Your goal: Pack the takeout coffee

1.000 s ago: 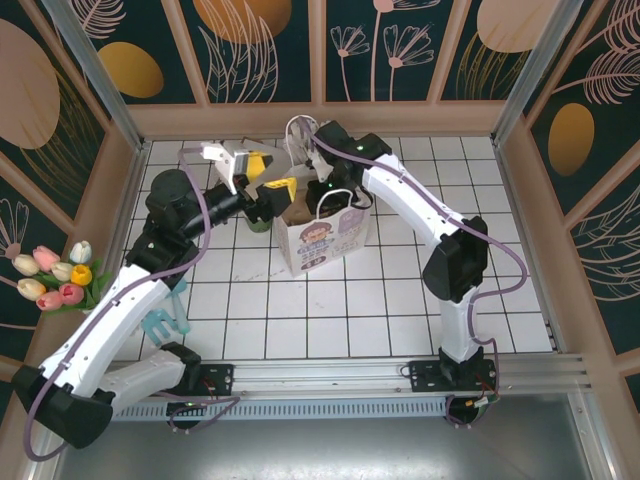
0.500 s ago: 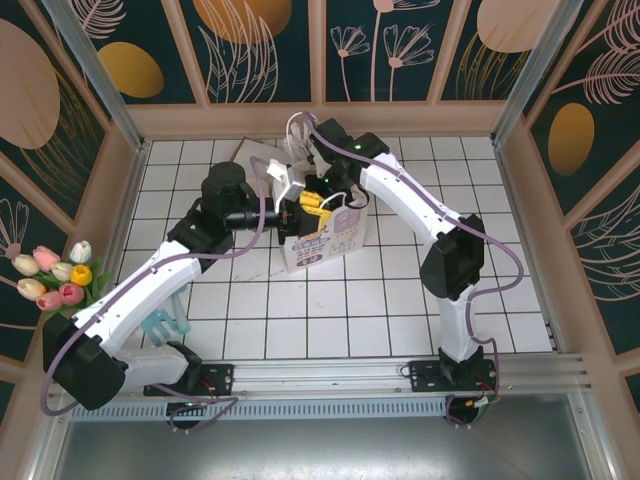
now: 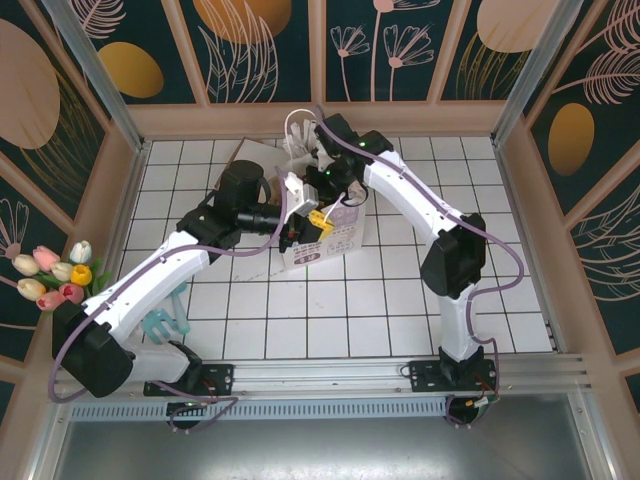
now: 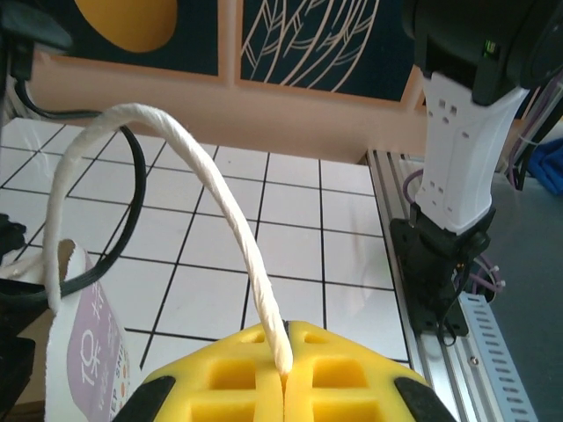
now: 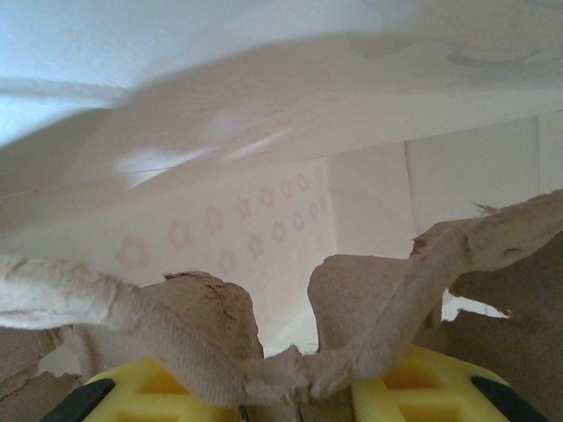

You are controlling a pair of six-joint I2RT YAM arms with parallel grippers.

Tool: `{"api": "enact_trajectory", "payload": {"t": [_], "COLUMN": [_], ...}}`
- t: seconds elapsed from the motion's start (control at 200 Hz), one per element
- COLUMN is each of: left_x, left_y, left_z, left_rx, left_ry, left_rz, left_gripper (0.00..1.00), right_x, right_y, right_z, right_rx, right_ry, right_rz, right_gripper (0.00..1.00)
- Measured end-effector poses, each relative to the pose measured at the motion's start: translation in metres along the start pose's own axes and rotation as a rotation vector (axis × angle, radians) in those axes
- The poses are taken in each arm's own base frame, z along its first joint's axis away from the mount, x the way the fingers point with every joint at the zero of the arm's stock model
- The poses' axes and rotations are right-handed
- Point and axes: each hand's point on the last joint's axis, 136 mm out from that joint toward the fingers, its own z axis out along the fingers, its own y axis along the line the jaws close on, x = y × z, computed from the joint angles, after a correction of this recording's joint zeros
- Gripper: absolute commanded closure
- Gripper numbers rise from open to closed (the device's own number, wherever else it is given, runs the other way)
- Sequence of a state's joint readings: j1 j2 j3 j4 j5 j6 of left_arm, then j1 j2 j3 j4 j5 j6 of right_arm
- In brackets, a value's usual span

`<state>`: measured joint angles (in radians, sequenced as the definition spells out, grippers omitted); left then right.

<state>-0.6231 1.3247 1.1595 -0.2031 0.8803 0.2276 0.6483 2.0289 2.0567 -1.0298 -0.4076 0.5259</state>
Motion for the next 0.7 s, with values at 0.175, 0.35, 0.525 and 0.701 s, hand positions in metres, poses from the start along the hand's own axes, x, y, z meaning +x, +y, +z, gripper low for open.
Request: {"api": "enact_trajectory", "payload": {"t": [0.175,0.35,0.525,0.701], "left_x": [0.004,-0.006,-0.012,-0.017], "left_y": [0.000,-0.002,-0.005,-0.004], "left_z": [0.000,-0.002,-0.006,-0.011], "left_rx": [-0.003,0.006,0.002,-0.034], "left_ry": [0.017,0.007,-0.005,-0.010], "left_rz": [0.038,0.086,0.131,0.150], "left_gripper": [1.00,1.00,1.00,0.89], "right_x": [-0.004,-0.004,0.003,0.001], "right_y": [0.001,-0.007,-0.023,-0.039], "right_z": [-0.002,0.007,0.016,0.014], "right_rx": [-0.023,0.014,0.132,0.234], "right_ry": [-0.005,-0.017,-0.036,-0.068], "right_rz": [0.045,0.064,0.048,0.035], "right_gripper": [0.64,0.64,0.60,0.53]}}
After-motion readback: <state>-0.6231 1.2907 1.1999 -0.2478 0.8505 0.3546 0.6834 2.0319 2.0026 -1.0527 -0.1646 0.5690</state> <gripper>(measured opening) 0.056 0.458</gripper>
